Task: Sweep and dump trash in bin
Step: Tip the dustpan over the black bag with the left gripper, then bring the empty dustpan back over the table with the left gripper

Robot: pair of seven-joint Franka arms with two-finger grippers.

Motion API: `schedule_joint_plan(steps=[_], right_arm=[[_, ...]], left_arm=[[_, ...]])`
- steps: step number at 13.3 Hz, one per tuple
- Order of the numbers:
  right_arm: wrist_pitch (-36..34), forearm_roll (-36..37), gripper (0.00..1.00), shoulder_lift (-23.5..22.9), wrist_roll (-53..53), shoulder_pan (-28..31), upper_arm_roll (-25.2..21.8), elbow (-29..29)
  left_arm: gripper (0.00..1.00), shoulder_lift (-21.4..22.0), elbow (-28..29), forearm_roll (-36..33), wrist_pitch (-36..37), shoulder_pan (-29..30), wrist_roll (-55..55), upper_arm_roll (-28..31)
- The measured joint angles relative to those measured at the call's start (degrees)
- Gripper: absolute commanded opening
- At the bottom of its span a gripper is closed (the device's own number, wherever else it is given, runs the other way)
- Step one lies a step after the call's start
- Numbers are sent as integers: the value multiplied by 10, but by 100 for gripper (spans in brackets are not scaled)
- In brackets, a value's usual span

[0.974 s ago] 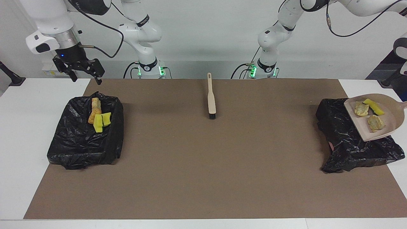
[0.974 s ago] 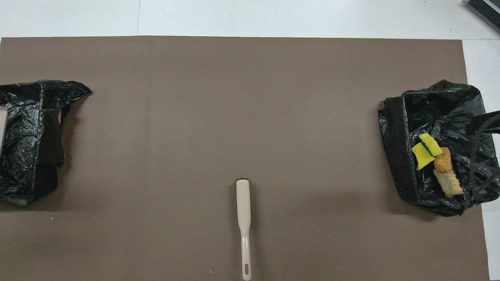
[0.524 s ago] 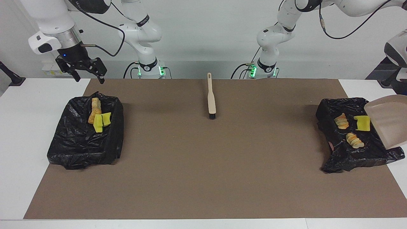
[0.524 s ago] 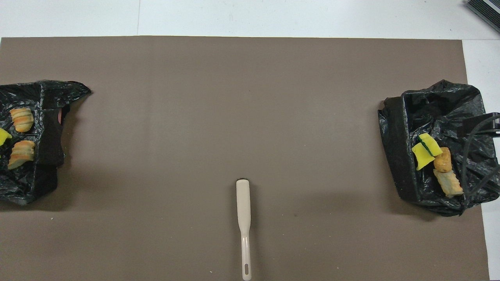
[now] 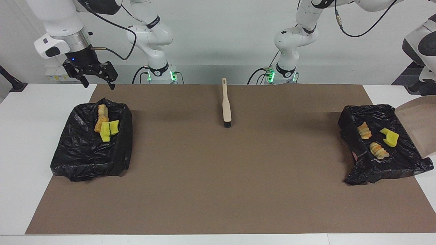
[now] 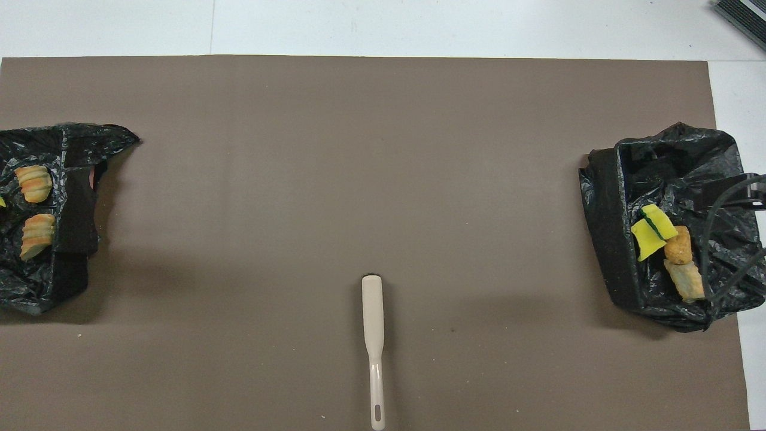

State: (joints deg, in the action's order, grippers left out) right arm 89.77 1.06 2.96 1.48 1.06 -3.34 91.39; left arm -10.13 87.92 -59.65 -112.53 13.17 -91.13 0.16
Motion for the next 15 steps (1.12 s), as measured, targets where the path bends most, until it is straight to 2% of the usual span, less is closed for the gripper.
schedule_joint_plan(steps=[3, 6, 10, 15], right_arm=[[0, 0, 100, 0, 0, 0, 0, 0], [0, 0, 100, 0, 0, -6, -1, 1], [0, 1, 100, 0, 0, -30, -10, 2], [0, 1, 100, 0, 0, -77, -56, 2]], left_arm=[[0, 4, 1, 9, 103, -64, 67, -3], [0, 5, 2, 120, 195, -113, 152, -4], [0, 7, 25, 240, 215, -128, 281, -4], [0, 4, 70, 368, 221, -210, 538, -8]])
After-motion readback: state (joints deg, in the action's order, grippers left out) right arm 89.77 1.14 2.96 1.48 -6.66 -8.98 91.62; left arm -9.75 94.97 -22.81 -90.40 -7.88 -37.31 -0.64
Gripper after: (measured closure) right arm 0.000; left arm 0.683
